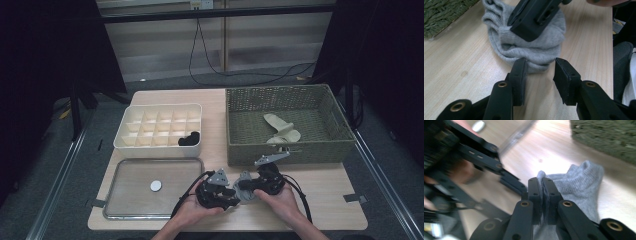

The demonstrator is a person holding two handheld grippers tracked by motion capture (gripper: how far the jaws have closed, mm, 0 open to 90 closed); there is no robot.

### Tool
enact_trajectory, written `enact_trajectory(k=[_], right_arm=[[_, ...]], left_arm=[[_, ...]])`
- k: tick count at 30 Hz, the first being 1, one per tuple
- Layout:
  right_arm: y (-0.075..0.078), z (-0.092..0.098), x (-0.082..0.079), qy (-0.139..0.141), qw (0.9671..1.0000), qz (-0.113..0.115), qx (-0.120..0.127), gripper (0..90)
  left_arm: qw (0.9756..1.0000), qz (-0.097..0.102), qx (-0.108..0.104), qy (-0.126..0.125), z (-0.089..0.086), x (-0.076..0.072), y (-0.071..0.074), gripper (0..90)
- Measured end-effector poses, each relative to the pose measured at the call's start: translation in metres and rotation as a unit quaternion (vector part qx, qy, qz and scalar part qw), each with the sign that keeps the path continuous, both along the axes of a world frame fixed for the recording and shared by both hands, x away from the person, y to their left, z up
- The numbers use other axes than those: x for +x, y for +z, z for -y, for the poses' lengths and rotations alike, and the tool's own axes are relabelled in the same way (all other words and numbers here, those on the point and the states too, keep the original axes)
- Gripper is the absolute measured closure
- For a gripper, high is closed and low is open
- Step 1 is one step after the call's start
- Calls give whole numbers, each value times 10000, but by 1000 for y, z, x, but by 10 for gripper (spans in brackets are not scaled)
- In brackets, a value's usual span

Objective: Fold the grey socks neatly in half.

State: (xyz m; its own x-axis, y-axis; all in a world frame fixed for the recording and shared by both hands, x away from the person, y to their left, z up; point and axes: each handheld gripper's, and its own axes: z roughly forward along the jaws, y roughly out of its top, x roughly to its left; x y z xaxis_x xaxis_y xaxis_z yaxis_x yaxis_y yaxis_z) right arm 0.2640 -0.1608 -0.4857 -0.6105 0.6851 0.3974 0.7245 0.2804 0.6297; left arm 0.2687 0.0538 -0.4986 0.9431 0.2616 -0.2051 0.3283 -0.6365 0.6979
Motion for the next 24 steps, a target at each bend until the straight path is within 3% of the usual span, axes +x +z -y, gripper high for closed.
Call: enact_trajectory(k=[4, 10, 14, 18, 19, 22, 24], right_arm=[[-8, -4, -2, 28, 10000, 60, -68, 856], [1, 1, -7, 84, 9998, 160, 89, 757], [5, 6, -13, 58, 9995, 307, 65, 673], [7, 12, -20, 79, 9992, 345, 189, 654], [8, 14, -21, 69, 9991, 345, 227, 671], [10, 17, -23, 95, 9991, 360, 196, 862], [8, 17, -24, 173, 9990, 378, 153, 899]], left_arm=[[10000, -6, -10, -14, 0, 0, 0, 617], [9999, -83, -50, -30, 0, 0, 0, 595], [9998, -136, -126, -12, 0, 1, -1, 575], [9999, -113, -93, -34, 0, 1, -1, 572], [9998, -148, -139, 10, 0, 0, -1, 572], [9998, -158, -74, -11, -1, 2, 0, 548], [9999, -136, -59, -2, -2, 2, 0, 538]])
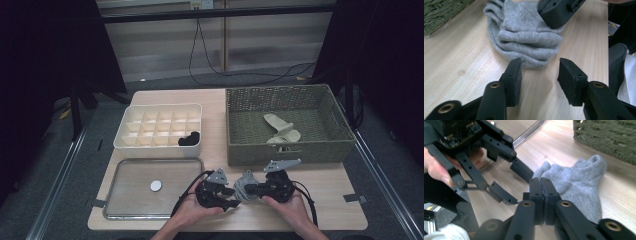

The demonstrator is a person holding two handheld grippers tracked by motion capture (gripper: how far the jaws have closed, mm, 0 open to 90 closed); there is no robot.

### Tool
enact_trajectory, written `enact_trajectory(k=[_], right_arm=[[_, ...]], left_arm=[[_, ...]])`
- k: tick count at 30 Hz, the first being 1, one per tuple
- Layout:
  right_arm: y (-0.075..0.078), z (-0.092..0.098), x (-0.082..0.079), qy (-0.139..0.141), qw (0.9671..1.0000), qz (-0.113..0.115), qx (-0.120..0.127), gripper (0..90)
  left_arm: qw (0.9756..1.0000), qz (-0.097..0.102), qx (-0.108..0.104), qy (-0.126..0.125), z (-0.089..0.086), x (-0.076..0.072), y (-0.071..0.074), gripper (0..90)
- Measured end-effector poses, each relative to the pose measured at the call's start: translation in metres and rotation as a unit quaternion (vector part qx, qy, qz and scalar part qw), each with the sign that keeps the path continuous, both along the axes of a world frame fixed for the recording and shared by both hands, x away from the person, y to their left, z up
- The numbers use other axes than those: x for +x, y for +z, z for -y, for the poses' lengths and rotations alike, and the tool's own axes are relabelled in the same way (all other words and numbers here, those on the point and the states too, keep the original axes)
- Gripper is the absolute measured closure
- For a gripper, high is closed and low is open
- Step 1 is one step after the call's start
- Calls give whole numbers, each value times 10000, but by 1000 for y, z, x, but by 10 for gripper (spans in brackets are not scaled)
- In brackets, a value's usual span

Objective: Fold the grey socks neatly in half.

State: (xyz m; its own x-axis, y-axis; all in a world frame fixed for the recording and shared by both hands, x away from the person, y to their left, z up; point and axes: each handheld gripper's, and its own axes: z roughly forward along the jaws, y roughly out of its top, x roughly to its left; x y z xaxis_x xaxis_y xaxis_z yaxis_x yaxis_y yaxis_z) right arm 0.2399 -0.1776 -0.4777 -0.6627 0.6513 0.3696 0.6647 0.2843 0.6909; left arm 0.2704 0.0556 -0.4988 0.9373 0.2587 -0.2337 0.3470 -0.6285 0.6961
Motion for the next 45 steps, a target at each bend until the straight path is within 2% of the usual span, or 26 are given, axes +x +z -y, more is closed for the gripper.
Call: enact_trajectory(k=[4, 6, 8, 9, 12, 14, 15, 17, 19, 23, 25, 28, 29, 32, 33, 37, 39, 43, 44, 45], right_arm=[[-7, -5, 0, 93, 9998, -88, -125, 900], [-15, -11, 2, 165, 9993, -145, -293, 900], [-18, -13, 2, 200, 9992, -147, -312, 900], [-18, -15, -1, 226, 9989, -12, -423, 900], [-18, -17, -4, 190, 9985, 59, -503, 900], [-19, -15, -3, 185, 9990, -11, -416, 900], [-19, -13, -2, 156, 9993, -88, -325, 900], [-19, -10, -2, 177, 9995, -85, -230, 887], [-15, -7, -2, 176, 9996, 18, -207, 855], [-8, 1, -2, 115, 9999, 99, -53, 813], [-2, 12, -1, -68, 9998, 155, 66, 807], [-1, 19, -2, -174, 9997, 144, 102, 801], [-2, 25, -1, -265, 9995, 121, 121, 796], [-1, 33, -2, -378, 9991, 97, 133, 783], [0, 35, -2, -399, 9991, 98, 125, 778], [-1, 43, -2, -508, 9986, 100, 83, 758], [-2, 46, 1, -576, 9983, 87, 27, 747], [-5, 49, 7, -628, 9980, 6, -15, 751], [-5, 49, 7, -628, 9980, 6, -15, 751], [-5, 49, 7, -617, 9981, -2, -7, 748]], left_arm=[[10000, -8, 9, 11, 0, 0, 0, 545], [10000, -8, 26, 13, -1, 0, 0, 546], [10000, 0, 9, 12, -1, 0, 0, 544], [10000, -4, -18, -2, -1, 0, 0, 537], [10000, -39, -32, -18, -2, 0, 0, 514], [9999, -74, -90, 21, -2, 0, 0, 514], [10000, -58, -49, 34, -3, 0, 1, 514], [9999, -74, -128, 60, -6, 1, 3, 516], [9996, -107, -220, 109, -8, 2, 5, 521], [9996, -117, -208, 181, -10, 3, 5, 543], [9992, -86, -321, 215, -10, 3, 7, 566], [9989, -66, -412, 197, -9, 3, 12, 595], [9988, -52, -459, 152, -9, 3, 14, 643], [9985, 16, -525, 155, -6, 3, 20, 686], [9983, 75, -566, 152, -1, 6, 25, 692], [9975, 93, -680, 152, 10, 11, 31, 706], [9973, 150, -700, 163, 22, 14, 27, 699], [9984, 87, -539, 121, 34, 17, 17, 699], [9992, 123, -370, 68, 37, 17, 15, 699], [9994, 144, -316, 27, 39, 16, 12, 702]])
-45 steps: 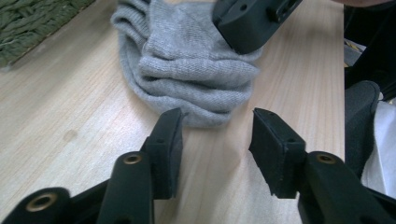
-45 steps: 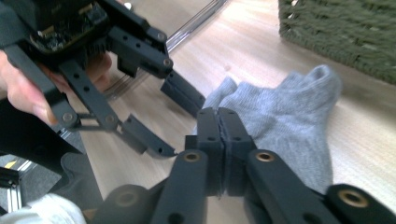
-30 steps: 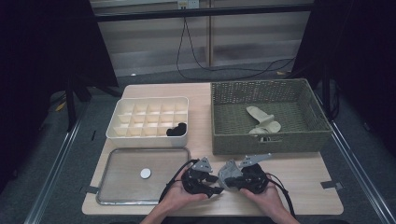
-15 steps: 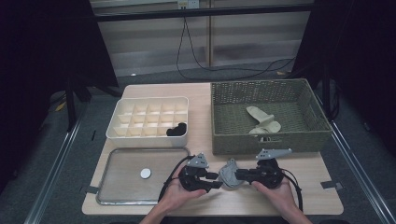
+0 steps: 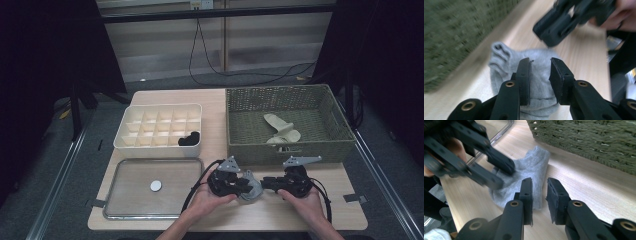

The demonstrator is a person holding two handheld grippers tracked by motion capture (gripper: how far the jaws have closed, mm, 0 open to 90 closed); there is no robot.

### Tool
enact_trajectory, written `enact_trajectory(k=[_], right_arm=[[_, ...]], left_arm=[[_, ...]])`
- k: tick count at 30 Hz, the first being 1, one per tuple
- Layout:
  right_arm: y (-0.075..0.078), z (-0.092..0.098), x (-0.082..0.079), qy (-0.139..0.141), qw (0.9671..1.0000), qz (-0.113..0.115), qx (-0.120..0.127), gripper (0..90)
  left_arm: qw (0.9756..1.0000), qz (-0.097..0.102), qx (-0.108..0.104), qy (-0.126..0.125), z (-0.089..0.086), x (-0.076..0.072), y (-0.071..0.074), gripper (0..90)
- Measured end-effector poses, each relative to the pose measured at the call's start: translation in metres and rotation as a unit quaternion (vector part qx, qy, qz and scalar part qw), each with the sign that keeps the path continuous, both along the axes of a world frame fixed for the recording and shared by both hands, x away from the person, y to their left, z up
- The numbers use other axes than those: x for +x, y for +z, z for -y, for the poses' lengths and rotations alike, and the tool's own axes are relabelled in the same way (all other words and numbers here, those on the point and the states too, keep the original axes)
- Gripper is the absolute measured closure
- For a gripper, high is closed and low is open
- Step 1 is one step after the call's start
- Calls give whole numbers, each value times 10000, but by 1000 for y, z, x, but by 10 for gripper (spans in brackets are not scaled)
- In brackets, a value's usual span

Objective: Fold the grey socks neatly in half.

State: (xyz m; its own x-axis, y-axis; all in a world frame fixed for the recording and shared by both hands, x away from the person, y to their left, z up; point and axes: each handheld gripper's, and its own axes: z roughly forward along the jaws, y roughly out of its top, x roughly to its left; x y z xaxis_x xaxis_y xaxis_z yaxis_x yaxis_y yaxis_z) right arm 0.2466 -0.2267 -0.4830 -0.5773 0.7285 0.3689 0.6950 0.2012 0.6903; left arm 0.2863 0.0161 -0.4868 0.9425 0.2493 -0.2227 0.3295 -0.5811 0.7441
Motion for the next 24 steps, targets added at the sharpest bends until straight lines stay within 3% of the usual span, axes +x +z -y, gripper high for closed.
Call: enact_trajectory(k=[1, 6, 11, 17, 20, 24], right_arm=[[0, 0, -1, 37, 10000, -47, 38, 738], [-2, -2, -1, 106, 9999, -54, 56, 707], [-4, -6, 4, 114, 9999, -64, 66, 673], [-13, -12, 13, 116, 9996, -245, -66, 657], [-18, -15, 14, 96, 9990, -385, -191, 694], [-20, -18, 13, 102, 9989, -421, -150, 761]], left_arm=[[9999, -94, 3, 36, 1, 1, -5, 703], [9998, -188, 55, 23, 1, 5, -10, 710], [9999, -146, 38, -25, 2, 5, -12, 711], [9998, -167, 46, -15, 2, 5, -12, 716], [9999, -86, 102, -14, 2, 4, -11, 720], [9999, -162, 53, -19, 1, 6, -12, 722]])
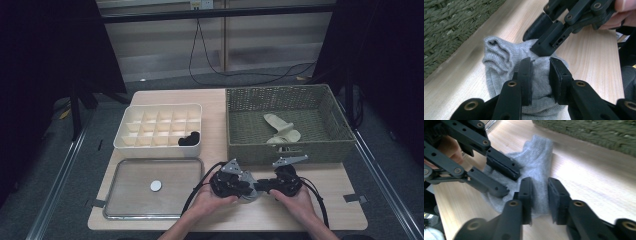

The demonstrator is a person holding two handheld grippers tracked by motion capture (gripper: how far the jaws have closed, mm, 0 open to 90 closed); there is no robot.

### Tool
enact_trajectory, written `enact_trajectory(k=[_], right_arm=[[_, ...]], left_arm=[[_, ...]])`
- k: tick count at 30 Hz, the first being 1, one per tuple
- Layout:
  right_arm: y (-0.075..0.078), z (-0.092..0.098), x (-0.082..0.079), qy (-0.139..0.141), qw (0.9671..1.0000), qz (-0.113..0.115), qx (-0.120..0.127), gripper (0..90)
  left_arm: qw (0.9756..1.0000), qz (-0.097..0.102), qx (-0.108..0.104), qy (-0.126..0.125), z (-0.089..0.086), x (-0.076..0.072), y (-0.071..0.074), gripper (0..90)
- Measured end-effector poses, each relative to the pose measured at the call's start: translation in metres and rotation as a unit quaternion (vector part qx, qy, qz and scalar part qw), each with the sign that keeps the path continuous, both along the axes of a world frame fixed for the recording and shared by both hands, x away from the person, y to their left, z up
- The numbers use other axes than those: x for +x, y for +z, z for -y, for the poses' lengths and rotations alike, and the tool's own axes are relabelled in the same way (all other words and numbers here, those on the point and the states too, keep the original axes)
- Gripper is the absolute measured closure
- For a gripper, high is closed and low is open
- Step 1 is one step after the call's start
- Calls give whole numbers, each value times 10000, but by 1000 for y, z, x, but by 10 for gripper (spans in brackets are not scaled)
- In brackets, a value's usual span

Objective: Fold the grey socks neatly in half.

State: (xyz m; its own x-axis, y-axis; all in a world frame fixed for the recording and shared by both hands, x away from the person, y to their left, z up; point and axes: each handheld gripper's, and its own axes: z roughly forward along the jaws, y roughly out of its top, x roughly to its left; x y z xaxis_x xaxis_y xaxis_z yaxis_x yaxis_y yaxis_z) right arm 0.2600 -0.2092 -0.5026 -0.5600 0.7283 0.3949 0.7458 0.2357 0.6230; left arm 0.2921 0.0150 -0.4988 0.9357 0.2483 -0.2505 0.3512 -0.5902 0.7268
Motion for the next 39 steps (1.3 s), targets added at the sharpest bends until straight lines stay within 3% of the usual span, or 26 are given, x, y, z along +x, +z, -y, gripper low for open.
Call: enact_trajectory(k=[5, 8, 15, 17, 22, 31, 36, 39], right_arm=[[4, -3, -2, 28, 9999, 126, -38, 827], [9, -1, -4, 39, 9996, 230, 167, 831], [13, -3, -3, 25, 9990, 271, 367, 833], [14, -3, -4, 35, 9985, 307, 443, 834], [14, 0, -5, 23, 9985, 295, 470, 839], [15, 11, -9, -122, 9983, 345, 450, 840], [17, 13, -10, -230, 9983, 432, 314, 840], [17, 12, -11, -182, 9985, 471, 209, 839]], left_arm=[[10000, 11, 5, -4, 0, 0, 0, 724], [10000, -35, -40, 54, 0, 0, -1, 728], [9999, -60, -75, 91, 0, 0, -1, 731], [9997, -83, -97, 206, -1, -1, -2, 743], [9995, -130, -204, 206, -3, -1, -2, 746], [9986, -78, -398, 335, -28, -7, 16, 735], [9996, -54, -120, 231, -32, -11, 12, 727], [9997, -48, -63, 231, -30, -10, 9, 720]])
